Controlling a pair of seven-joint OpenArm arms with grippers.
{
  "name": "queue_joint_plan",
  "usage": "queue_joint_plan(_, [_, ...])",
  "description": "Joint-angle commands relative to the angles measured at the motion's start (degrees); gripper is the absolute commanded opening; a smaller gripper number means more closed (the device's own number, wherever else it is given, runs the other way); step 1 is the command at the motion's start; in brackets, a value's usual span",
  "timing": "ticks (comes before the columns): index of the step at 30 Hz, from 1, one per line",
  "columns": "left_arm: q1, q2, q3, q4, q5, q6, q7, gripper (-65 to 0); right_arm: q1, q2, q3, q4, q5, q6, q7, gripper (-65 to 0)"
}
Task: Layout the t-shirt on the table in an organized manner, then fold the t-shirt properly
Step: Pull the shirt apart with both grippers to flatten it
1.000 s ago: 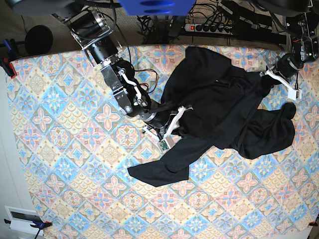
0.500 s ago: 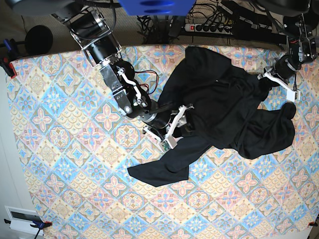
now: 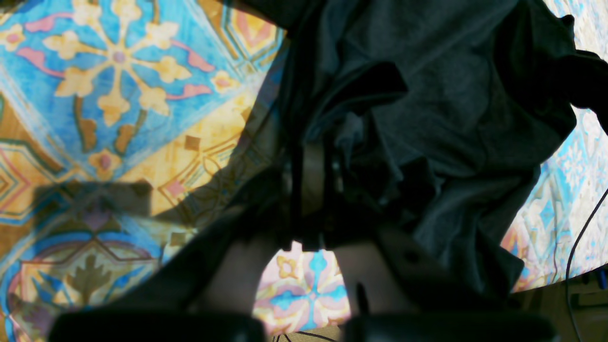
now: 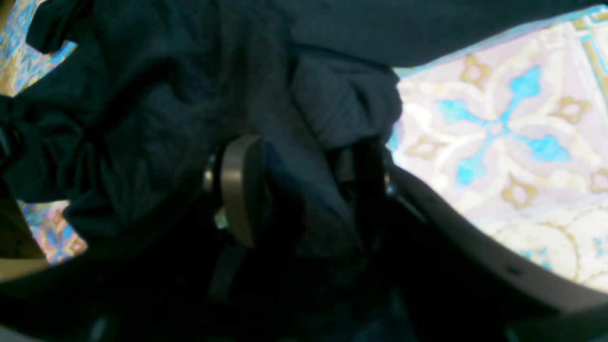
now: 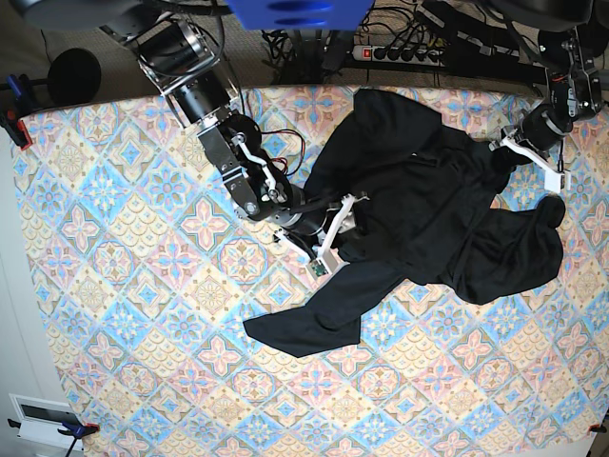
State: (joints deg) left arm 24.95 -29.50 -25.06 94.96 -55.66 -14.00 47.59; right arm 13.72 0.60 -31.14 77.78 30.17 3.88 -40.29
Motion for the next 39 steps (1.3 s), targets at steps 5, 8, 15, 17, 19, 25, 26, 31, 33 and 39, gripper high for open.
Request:
queue_joint_plan(5, [-0.2, -1.1, -0.6, 0.9, -0.7, -0.4, -0.9, -65.0, 1.3, -0.4, -4.0, 1.3, 0.6, 0.4, 1.2, -46.3])
queue_joint_plan(8, [-0.2, -1.1, -0.6, 0.9, -0.7, -0.4, -0.9, -65.0, 1.0, -0.4, -5.0, 1.4, 0.5, 0.4, 1.3, -57.6])
queue_joint_plan(15, [-0.2, -1.1, -0.6, 0.9, -0.7, -0.4, -0.9, -65.0, 0.9, 0.1, -5.0, 7.5, 0.5, 0.4, 3.0, -64.1])
queue_joint_plan(17, [-0.2, -1.1, -0.6, 0.9, -0.7, -0.4, -0.9, -65.0, 0.8, 1.2, -4.9, 9.9, 0.5, 0.3, 2.9, -64.2])
queue_joint_plan(19, [-0.2, -1.1, -0.6, 0.9, -0.7, -0.4, -0.9, -65.0, 0.8, 3.4, -4.2, 12.1, 0.5, 0.3, 3.2, -64.3])
queue_joint_plan(25, [-0.3, -1.1, -0.6, 1.0, -0.7, -0.4, -0.9, -65.0, -3.3, 4.7, 7.7, 18.8, 0.8, 0.3, 2.8, -65.0])
queue_joint_plan(26, [-0.3, -1.1, -0.6, 1.0, -0.8, -0.4, -0.9, -65.0, -3.7, 5.7, 8.9, 19.7, 0.9, 0.3, 2.8, -65.0])
queue_joint_plan(31, [-1.8, -0.9, -0.6, 1.1, -1.3, -0.4, -0.8, -65.0, -3.9, 12.6, 13.5, 22.6, 1.0, 0.3, 2.9, -65.0])
queue_joint_plan(33, [-2.3, -0.8, -0.6, 1.3, -1.4, -0.4, -0.8, -65.0, -4.0, 13.2, 15.4, 23.9, 1.0, 0.2, 2.9, -65.0])
queue_joint_plan(39, [-6.7, 0.4, -0.5, 1.3, -5.2, -0.3, 1.9, -64.1, -7.4, 15.8, 21.9, 24.5, 2.3, 0.2, 3.1, -65.0])
